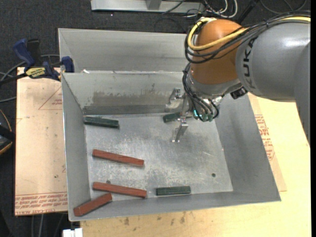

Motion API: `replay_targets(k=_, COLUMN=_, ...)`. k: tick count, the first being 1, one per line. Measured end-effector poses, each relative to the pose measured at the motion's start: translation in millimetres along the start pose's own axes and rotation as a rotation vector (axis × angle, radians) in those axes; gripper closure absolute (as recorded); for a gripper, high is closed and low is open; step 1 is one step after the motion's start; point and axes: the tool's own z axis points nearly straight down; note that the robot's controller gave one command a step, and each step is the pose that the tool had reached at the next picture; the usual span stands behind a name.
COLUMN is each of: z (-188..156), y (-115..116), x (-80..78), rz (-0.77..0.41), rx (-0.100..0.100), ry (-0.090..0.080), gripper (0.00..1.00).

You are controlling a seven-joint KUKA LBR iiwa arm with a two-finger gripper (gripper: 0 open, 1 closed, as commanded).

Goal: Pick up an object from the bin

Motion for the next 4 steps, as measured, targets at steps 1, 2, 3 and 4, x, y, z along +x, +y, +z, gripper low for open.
replay_targets(k=1, z=-2, y=0, x=-0.4, rz=0.0, rx=0.0, ry=-0.003, gripper=0.0)
replay_targets(k=2, z=14, y=-12, x=-7.5, rz=0.037, rx=-0.001, ry=-0.011, gripper=0.0)
replay_targets(k=3, z=32, y=29, x=-0.4, rz=0.057, rx=0.002, ry=-0.008, gripper=0.0)
replay_targets(k=4, z=79, y=44, x=21.0, rz=0.027, rx=-0.005, ry=-0.01, gripper=0.0)
